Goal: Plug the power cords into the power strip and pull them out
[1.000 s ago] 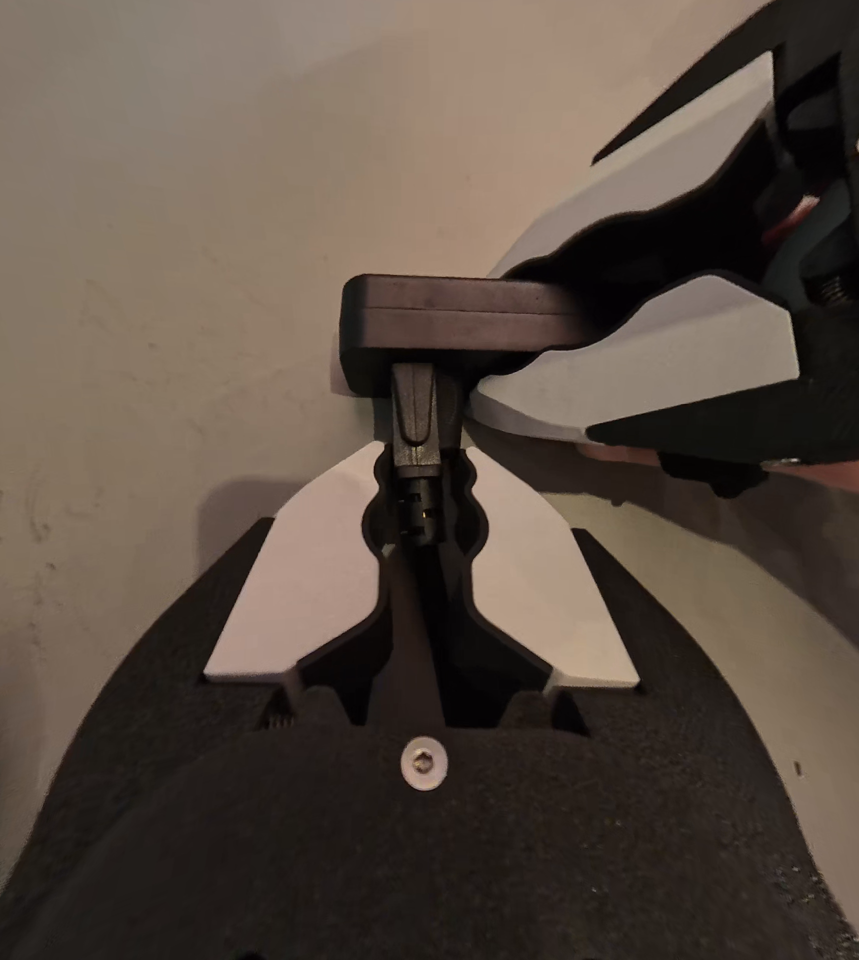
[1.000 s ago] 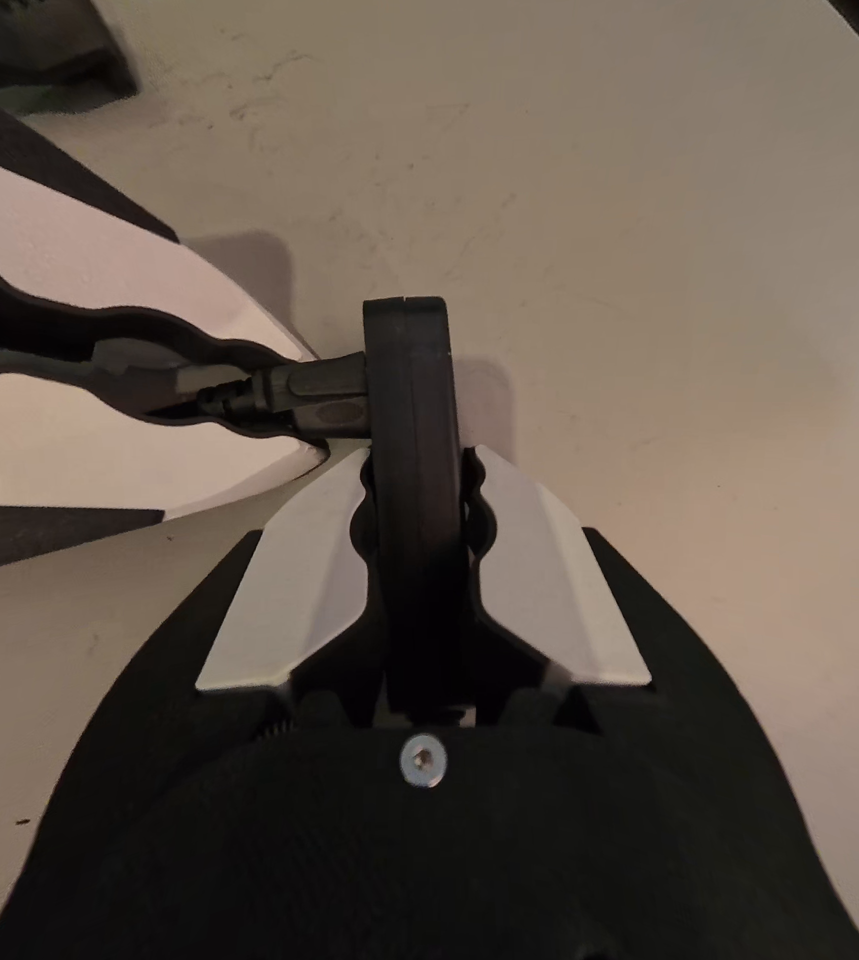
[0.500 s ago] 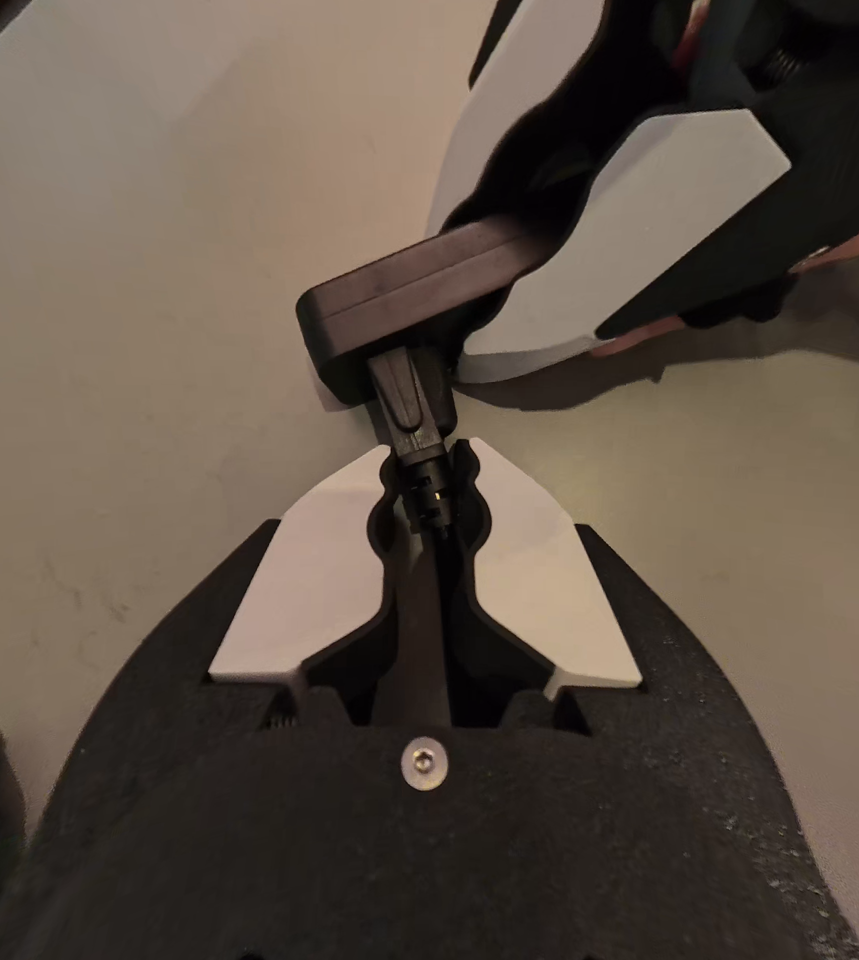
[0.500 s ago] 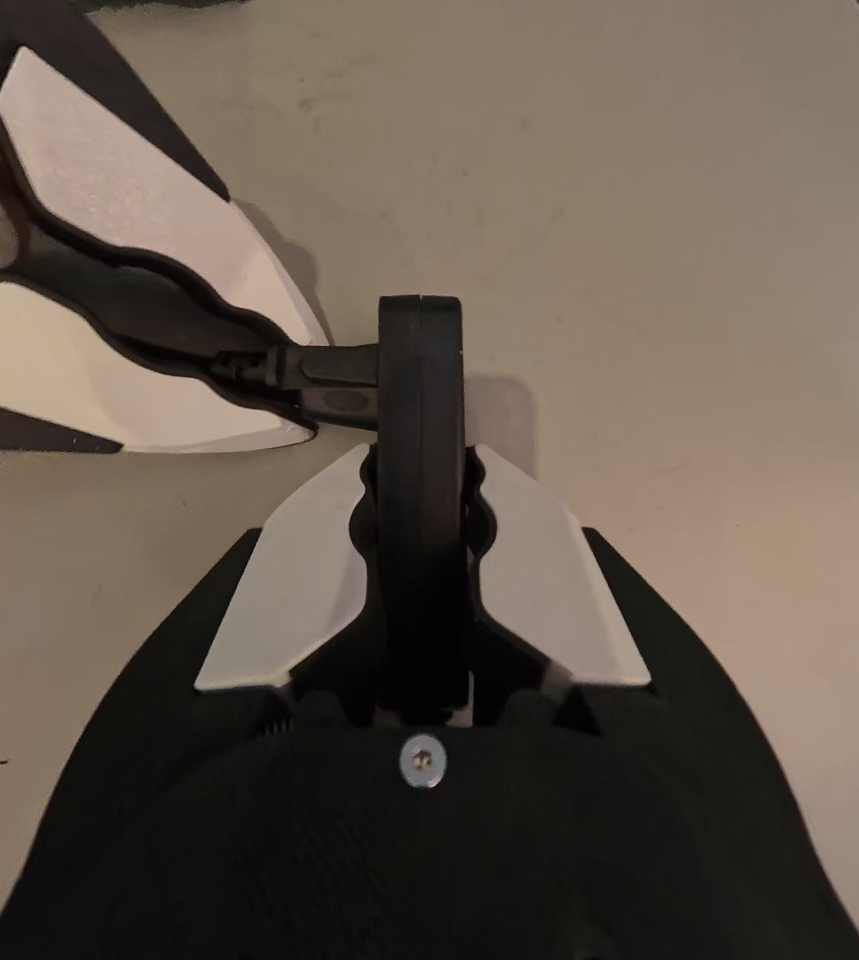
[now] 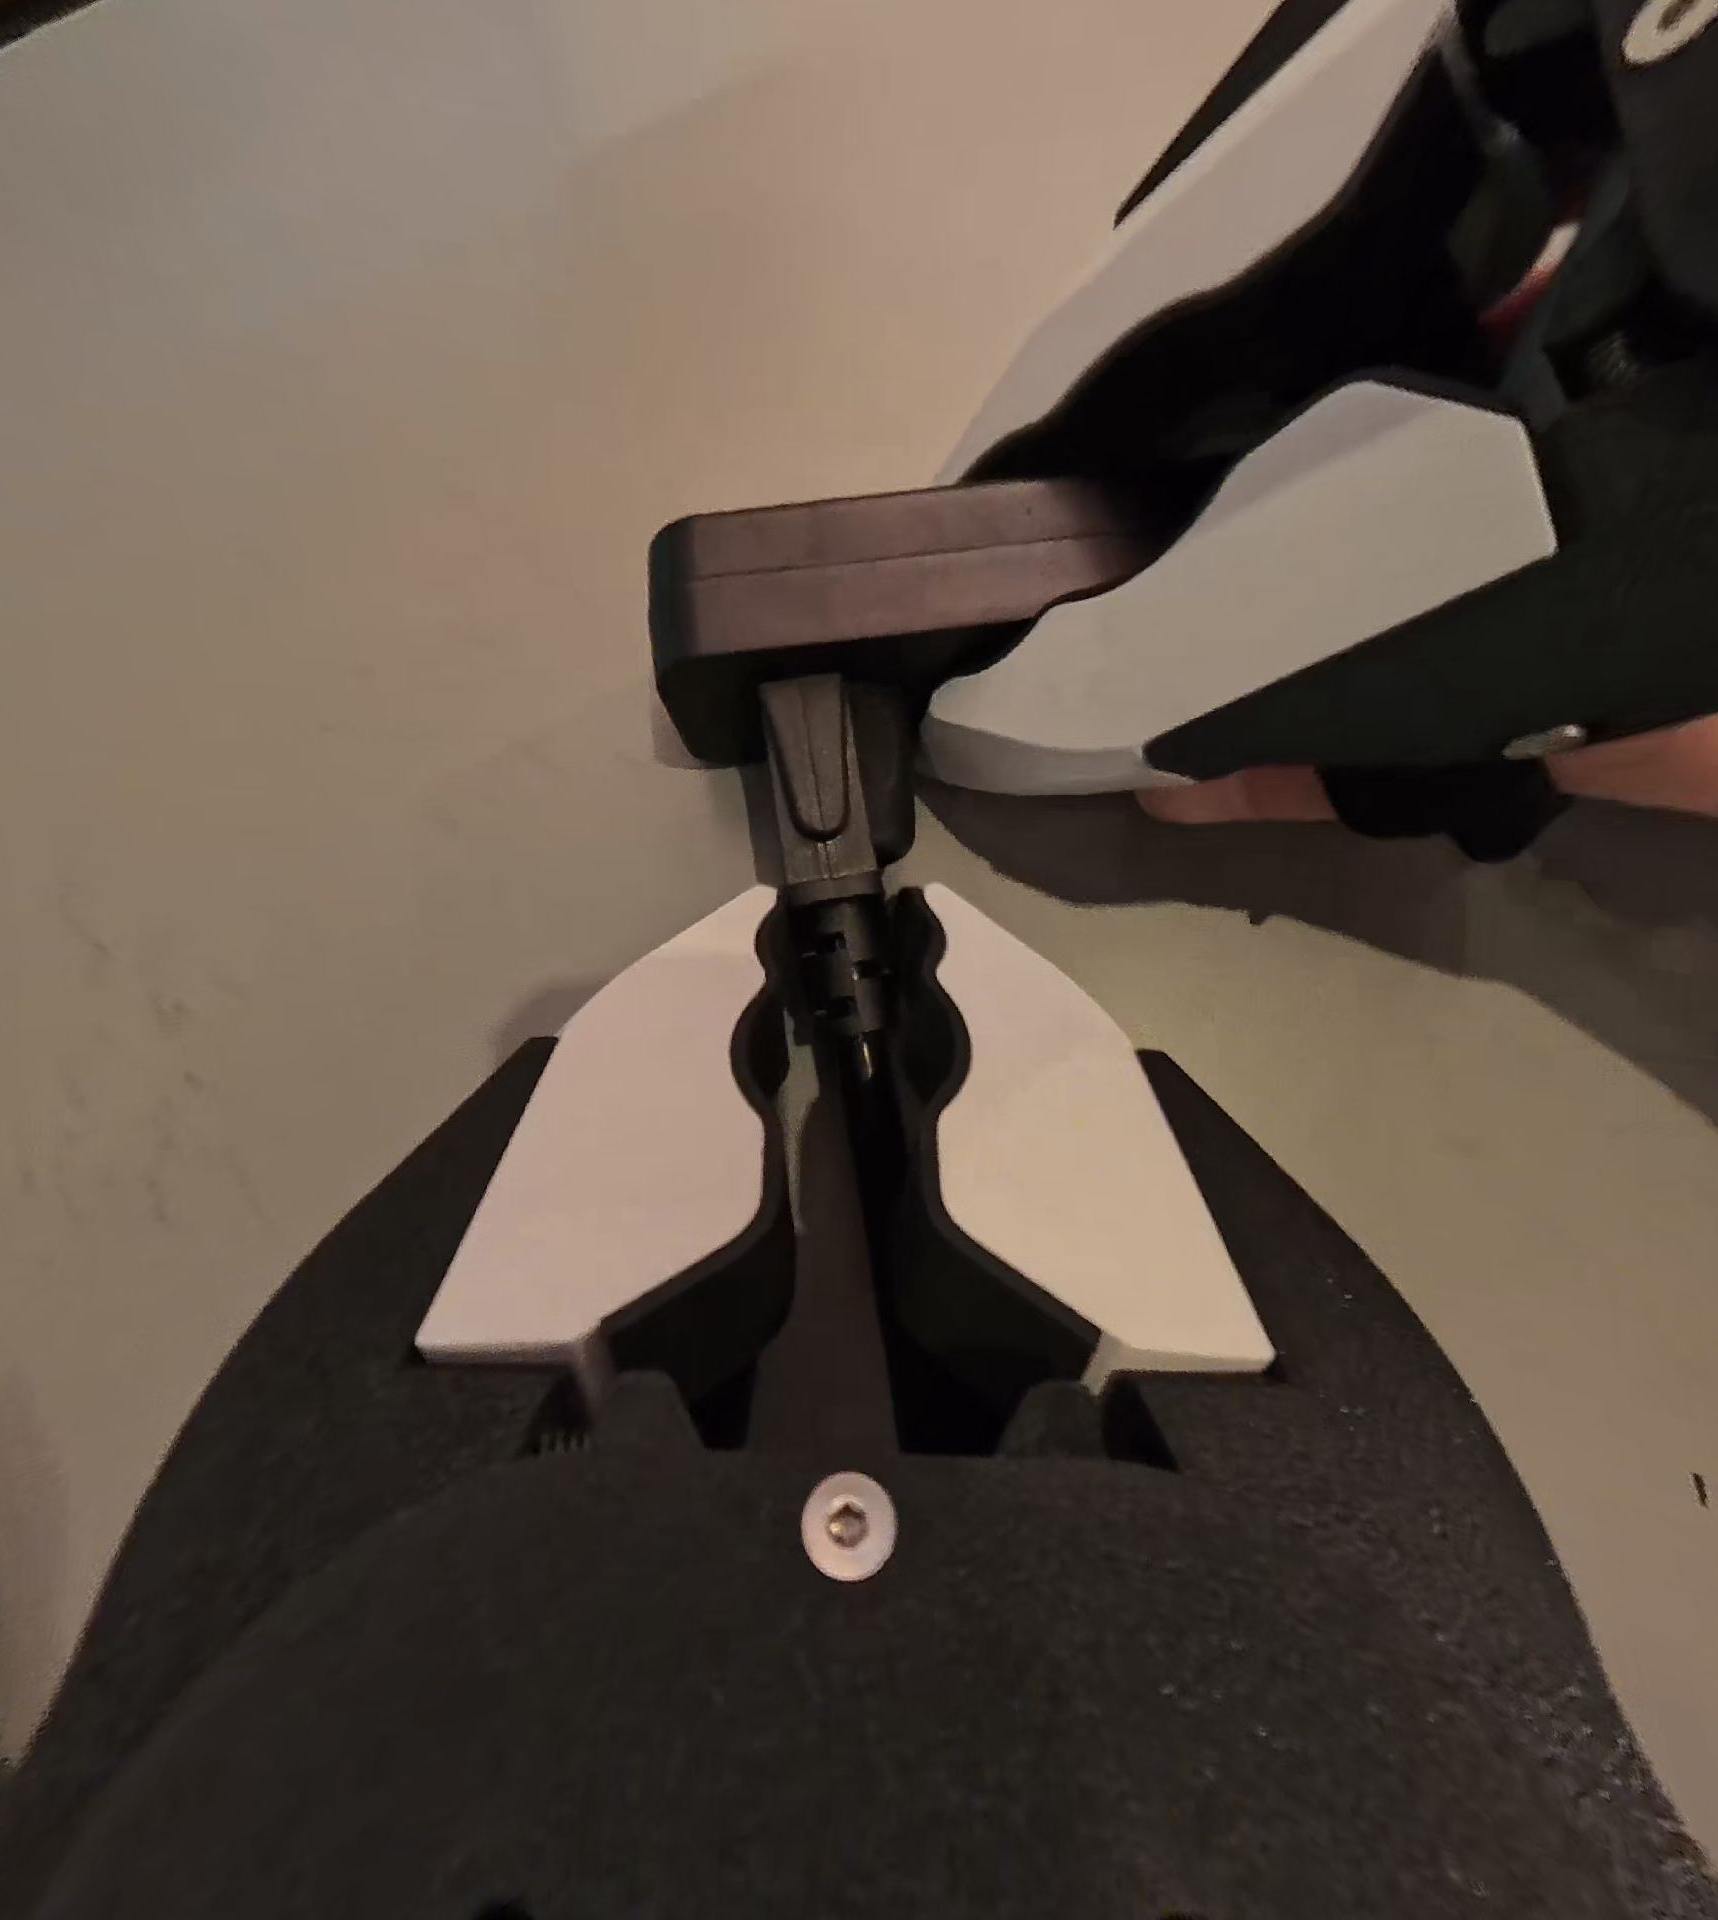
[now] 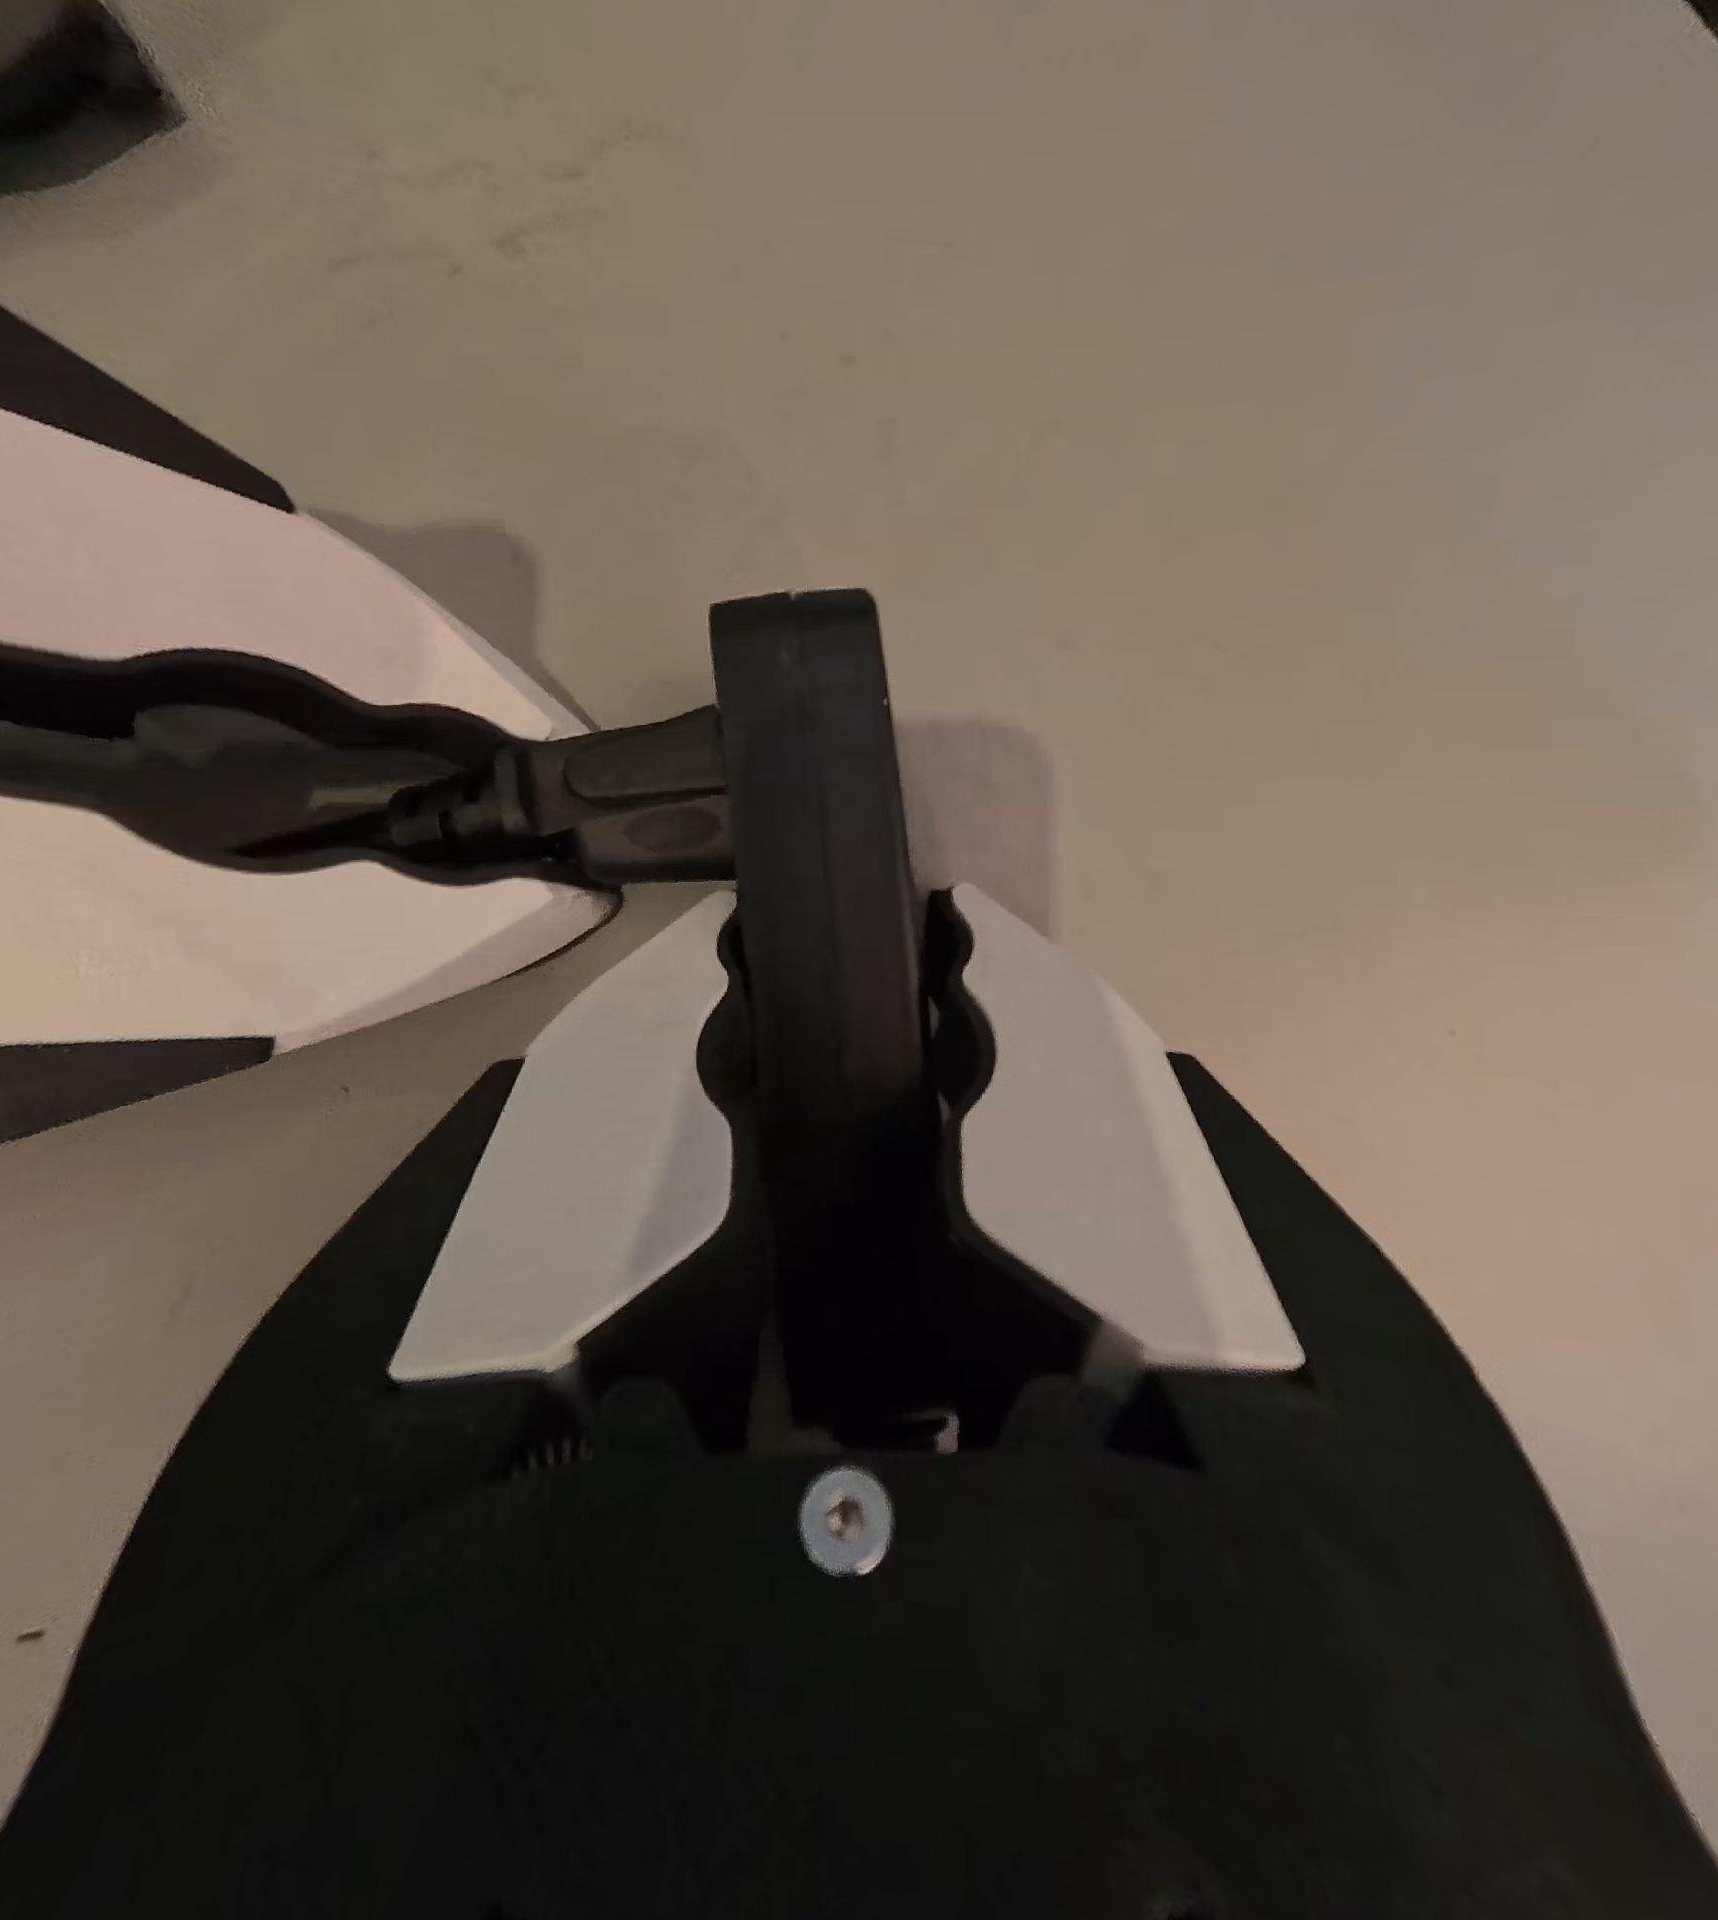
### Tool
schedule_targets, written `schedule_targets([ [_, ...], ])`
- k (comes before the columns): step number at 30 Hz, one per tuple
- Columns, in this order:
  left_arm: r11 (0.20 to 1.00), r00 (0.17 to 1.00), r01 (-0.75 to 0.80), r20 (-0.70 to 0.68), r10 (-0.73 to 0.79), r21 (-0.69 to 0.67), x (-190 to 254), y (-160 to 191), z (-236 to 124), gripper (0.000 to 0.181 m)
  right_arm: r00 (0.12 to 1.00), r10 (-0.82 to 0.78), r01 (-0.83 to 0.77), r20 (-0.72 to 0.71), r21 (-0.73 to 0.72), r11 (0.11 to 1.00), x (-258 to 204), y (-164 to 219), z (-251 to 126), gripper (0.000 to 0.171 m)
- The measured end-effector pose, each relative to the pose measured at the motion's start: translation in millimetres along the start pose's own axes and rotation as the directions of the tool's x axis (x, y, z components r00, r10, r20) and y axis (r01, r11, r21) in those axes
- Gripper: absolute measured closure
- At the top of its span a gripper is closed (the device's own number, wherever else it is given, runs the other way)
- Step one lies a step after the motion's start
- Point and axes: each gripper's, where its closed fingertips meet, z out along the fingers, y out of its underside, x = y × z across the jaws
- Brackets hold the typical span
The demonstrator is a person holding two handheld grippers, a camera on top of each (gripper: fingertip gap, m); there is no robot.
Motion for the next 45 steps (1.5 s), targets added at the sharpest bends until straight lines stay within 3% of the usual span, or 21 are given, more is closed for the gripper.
schedule_targets([
  [7, 0.988, 0.98, -0.15, -0.126, 0.152, 0.025, -4, 7, -7, 0.162, 0.997, -0.068, 0.068, 0.031, 0.012, 0.998, -7, 0, 0, 0.138],
  [12, 0.987, 0.97, 0.152, -0.183, -0.159, -0.049, -4, 1, -7, 0.164, 1.0, 0.025, -0.025, -0.015, 0.023, 0.999, -3, -2, 1, 0.138],
  [15, 0.967, 0.917, 0.252, -0.309, -0.253, -0.045, -1, -2, -11, 0.165, 1.0, 0.026, -0.026, 0.013, 0.036, 0.999, -7, -3, 0, 0.138],
  [17, 0.97, 0.903, 0.243, -0.363, -0.232, -0.015, 0, -4, -15, 0.164, 0.999, 0.015, -0.017, 0.029, 0.055, 0.998, -8, -4, -1, 0.139],
  [20, 0.999, 0.969, 0.033, -0.247, -0.03, 0.008, -4, 0, -10, 0.164, 1.0, 0.007, -0.007, 0.026, 0.019, 1.0, -9, -3, 1, 0.139],
  [23, 0.992, 0.983, -0.125, -0.135, 0.124, 0.003, -7, 1, -6, 0.162, 1.0, -0.004, 0.004, 0.012, 0.017, 1.0, -7, -3, 1, 0.139],
  [26, 0.999, 0.973, -0.029, -0.228, 0.024, -0.022, -4, -3, -8, 0.156, 1.0, 0.015, -0.016, 0.009, 0.03, 0.999, -6, -2, 0, 0.138],
  [28, 0.998, 0.963, 0.066, -0.262, -0.069, -0.02, -11, -10, -11, 0.134, 1.0, 0.012, -0.013, 0.009, 0.031, 0.999, -6, -2, 0, 0.138],
  [31, 0.999, 0.938, 0.051, -0.342, -0.051, -0.009, -4, -15, -11, 0.132, 1.0, 0.002, -0.002, -0.002, 0.029, 1.0, -6, -2, 1, 0.138],
  [35, 0.989, 0.964, -0.146, -0.229, 0.137, -0.021, -4, -13, 8, 0.155, 1.0, 0.004, -0.004, 0.004, 0.032, 0.999, -7, -2, 1, 0.138],
  [37, 0.982, 0.966, -0.189, -0.183, 0.183, -0.015, -4, -15, 12, 0.157, 1.0, 0.006, -0.006, -0.021, 0.026, 1.0, -3, -2, 0, 0.138],
  [45, 0.998, 0.995, -0.061, -0.083, 0.062, 0.014, -4, -16, 12, 0.158, 0.998, 0.037, -0.038, -0.05, -0.007, 0.999, 3, -1, 1, 0.138],
])
